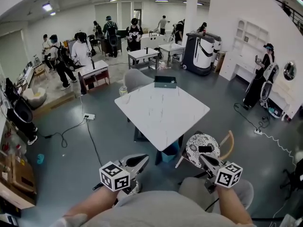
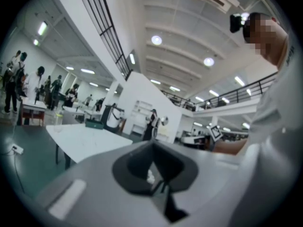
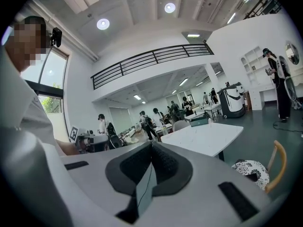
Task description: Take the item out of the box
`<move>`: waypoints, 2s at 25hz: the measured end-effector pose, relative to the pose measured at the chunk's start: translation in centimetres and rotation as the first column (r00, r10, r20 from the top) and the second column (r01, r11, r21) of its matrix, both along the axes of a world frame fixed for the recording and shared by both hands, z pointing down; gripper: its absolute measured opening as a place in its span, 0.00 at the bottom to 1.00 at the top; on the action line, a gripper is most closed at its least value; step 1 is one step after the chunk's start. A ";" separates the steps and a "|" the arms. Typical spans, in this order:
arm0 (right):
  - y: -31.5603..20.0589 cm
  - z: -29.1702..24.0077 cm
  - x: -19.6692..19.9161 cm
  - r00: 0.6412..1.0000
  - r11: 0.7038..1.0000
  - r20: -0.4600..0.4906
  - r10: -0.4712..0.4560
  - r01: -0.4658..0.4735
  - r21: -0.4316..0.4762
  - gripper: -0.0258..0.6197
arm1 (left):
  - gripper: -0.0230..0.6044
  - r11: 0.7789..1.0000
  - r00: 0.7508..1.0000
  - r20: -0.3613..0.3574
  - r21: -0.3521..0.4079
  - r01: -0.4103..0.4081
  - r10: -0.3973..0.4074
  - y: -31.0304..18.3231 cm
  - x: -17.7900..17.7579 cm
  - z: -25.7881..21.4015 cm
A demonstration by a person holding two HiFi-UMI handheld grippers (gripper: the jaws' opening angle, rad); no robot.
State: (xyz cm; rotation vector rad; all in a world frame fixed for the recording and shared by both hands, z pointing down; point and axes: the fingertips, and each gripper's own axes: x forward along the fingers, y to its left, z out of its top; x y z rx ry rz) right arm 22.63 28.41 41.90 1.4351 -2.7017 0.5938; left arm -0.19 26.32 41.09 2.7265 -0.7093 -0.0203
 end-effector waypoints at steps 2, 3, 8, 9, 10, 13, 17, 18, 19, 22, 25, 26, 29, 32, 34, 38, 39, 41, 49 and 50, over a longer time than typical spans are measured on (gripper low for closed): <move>-2.1 0.1 -0.6 1.000 1.000 -0.017 0.010 -0.010 -0.001 0.05 | 0.04 1.000 1.000 -0.001 0.018 -0.013 0.013 -2.5 -0.5 0.2; -3.4 0.0 -0.8 1.000 1.000 -0.025 0.018 -0.018 0.000 0.05 | 0.04 0.999 1.000 0.000 0.030 -0.022 0.022 -3.9 -0.7 0.2; -9.9 -0.3 -2.6 0.997 0.998 -0.041 0.059 -0.059 0.002 0.05 | 0.04 0.995 0.997 -0.007 0.060 -0.077 0.077 -11.6 -1.9 -0.3; -11.2 -0.4 -3.0 0.997 0.998 -0.041 0.068 -0.068 0.000 0.05 | 0.04 0.994 0.996 -0.007 0.062 -0.088 0.089 -13.1 -2.1 -0.4; -12.5 -0.6 -3.5 0.996 0.997 -0.041 0.077 -0.077 -0.002 0.05 | 0.04 0.993 0.995 -0.006 0.064 -0.100 0.100 -14.7 -2.4 -0.6; -16.5 -0.7 -4.7 0.994 0.995 -0.039 0.103 -0.104 -0.012 0.05 | 0.04 0.990 0.992 0.003 0.064 -0.127 0.127 -19.1 -3.4 -0.7; -21.3 -0.7 -6.0 0.991 0.991 -0.036 0.127 -0.128 -0.025 0.05 | 0.04 0.987 0.988 0.008 0.051 -0.155 0.155 -24.7 -4.4 -0.7; -22.3 -0.6 -6.4 0.991 0.991 -0.037 0.132 -0.133 -0.027 0.05 | 0.04 0.985 0.986 0.007 0.049 -0.165 0.165 -25.8 -4.6 -0.6; -23.3 -0.5 -6.7 0.990 0.990 -0.038 0.137 -0.138 -0.026 0.05 | 0.04 0.983 0.984 0.005 0.047 -0.176 0.176 -26.9 -4.7 -0.5; -25.6 -0.1 -7.6 0.986 0.987 -0.047 0.158 -0.160 -0.030 0.05 | 0.04 0.977 0.978 -0.003 0.042 -0.210 0.210 -29.6 -5.1 -0.1; -27.4 -0.1 -7.8 0.982 0.982 -0.047 0.184 -0.186 -0.038 0.05 | 0.04 0.969 0.970 -0.002 0.037 -0.243 0.244 -31.5 -5.0 0.1; -27.9 -0.2 -7.7 0.980 0.980 -0.045 0.193 -0.195 -0.041 0.05 | 0.04 0.967 0.968 0.000 0.036 -0.252 0.252 -32.1 -4.9 0.2; -29.5 0.0 -7.4 0.976 0.975 -0.048 0.212 -0.215 -0.050 0.05 | 0.04 0.963 0.963 -0.001 0.031 -0.270 0.270 -33.9 -4.7 0.5; -31.1 0.1 -7.5 0.975 0.975 -0.057 0.213 -0.216 -0.056 0.05 | 0.04 0.961 0.961 -0.009 0.024 -0.276 0.276 -35.6 -4.5 0.7; -31.9 -0.1 -7.7 0.977 0.976 -0.059 0.207 -0.210 -0.060 0.05 | 0.04 0.960 0.960 -0.015 0.020 -0.278 0.279 -36.4 -4.4 0.7; -33.2 0.1 -7.6 0.979 0.978 -0.059 0.195 -0.198 -0.066 0.05 | 0.04 0.962 0.962 -0.021 0.017 -0.274 0.274 -37.5 -4.2 0.8; -33.6 0.2 -7.6 0.980 0.979 -0.059 0.191 -0.195 -0.067 0.05 | 0.04 0.963 0.962 -0.020 0.016 -0.270 0.271 -37.7 -4.2 0.9; -34.3 0.4 -7.4 0.982 0.981 -0.057 0.179 -0.182 -0.067 0.05 | 0.04 0.965 0.965 -0.016 0.012 -0.260 0.260 -38.2 -4.1 1.1; -38.1 1.5 -4.1 0.996 0.994 -0.030 0.087 -0.088 -0.069 0.05 | 0.04 0.987 0.987 0.017 0.011 -0.162 0.162 -40.3 -1.7 1.7; -38.7 1.6 -3.4 0.997 0.995 -0.025 0.069 -0.071 -0.068 0.05 | 0.04 0.990 0.989 0.021 0.009 -0.144 0.144 -40.7 -1.1 1.8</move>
